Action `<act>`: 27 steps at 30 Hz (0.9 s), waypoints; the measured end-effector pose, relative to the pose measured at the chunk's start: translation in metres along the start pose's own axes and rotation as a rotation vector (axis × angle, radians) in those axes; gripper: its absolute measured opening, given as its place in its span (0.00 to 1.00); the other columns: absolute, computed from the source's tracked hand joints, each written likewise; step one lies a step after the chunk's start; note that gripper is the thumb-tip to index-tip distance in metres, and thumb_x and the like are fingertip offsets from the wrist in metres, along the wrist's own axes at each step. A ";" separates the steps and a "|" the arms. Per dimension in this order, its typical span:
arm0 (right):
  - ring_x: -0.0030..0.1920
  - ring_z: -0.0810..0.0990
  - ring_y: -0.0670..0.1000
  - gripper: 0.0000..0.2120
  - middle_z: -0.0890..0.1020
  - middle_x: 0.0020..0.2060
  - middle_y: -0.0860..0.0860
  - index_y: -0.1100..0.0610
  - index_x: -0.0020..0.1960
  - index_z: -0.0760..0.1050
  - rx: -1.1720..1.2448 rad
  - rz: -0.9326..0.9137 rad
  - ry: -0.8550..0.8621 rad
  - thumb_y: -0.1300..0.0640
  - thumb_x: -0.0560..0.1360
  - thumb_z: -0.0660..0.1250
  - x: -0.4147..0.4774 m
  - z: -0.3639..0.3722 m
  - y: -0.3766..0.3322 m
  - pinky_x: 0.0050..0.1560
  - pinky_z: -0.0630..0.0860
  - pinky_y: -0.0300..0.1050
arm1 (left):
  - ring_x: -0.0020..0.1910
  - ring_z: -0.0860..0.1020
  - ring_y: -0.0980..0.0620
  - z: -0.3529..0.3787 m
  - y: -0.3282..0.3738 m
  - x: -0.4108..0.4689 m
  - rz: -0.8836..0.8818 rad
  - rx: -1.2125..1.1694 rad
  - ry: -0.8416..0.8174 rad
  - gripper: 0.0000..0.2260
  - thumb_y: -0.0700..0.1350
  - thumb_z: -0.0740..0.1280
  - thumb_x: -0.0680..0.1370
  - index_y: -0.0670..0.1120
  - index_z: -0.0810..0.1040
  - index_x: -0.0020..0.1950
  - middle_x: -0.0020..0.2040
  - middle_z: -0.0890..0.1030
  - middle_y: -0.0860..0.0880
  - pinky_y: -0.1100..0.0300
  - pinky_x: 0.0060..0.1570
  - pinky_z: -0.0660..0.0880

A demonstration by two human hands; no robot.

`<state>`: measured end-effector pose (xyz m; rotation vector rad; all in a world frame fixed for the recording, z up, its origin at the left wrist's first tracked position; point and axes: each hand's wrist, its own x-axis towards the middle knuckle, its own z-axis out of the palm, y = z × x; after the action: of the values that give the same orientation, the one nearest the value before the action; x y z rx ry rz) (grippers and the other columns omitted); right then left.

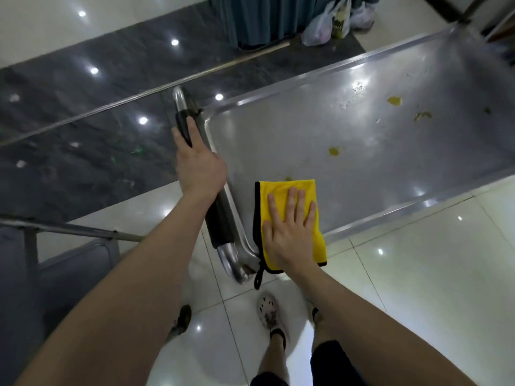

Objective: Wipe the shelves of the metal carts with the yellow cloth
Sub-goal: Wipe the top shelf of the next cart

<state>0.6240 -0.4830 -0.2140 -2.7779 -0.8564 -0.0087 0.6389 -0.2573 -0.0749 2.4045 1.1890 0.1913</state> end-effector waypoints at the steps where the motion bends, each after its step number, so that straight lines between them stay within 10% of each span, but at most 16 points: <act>1: 0.85 0.42 0.66 0.33 0.46 0.86 0.63 0.48 0.87 0.51 0.010 -0.049 -0.001 0.39 0.86 0.53 0.001 0.004 -0.013 0.80 0.47 0.75 | 0.80 0.67 0.30 0.000 0.000 0.000 0.004 -0.001 0.002 0.38 0.43 0.62 0.84 0.50 0.46 0.90 0.88 0.50 0.35 0.40 0.78 0.67; 22: 0.86 0.42 0.59 0.37 0.50 0.87 0.52 0.37 0.86 0.51 -0.052 -0.346 -0.178 0.27 0.79 0.43 0.338 0.036 -0.088 0.80 0.39 0.73 | 0.77 0.71 0.39 0.004 -0.009 -0.005 0.030 -0.077 0.093 0.37 0.43 0.63 0.86 0.54 0.47 0.90 0.89 0.48 0.43 0.57 0.63 0.69; 27: 0.86 0.40 0.60 0.36 0.46 0.87 0.54 0.44 0.87 0.48 -0.007 -0.347 -0.222 0.32 0.82 0.43 0.297 0.022 -0.089 0.80 0.41 0.73 | 0.79 0.70 0.38 -0.002 -0.003 -0.004 0.009 -0.095 0.057 0.37 0.42 0.63 0.86 0.55 0.48 0.90 0.89 0.48 0.45 0.45 0.73 0.75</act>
<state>0.8196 -0.2416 -0.1941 -2.6330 -1.3852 0.2411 0.6333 -0.2584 -0.0742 2.3358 1.1675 0.3142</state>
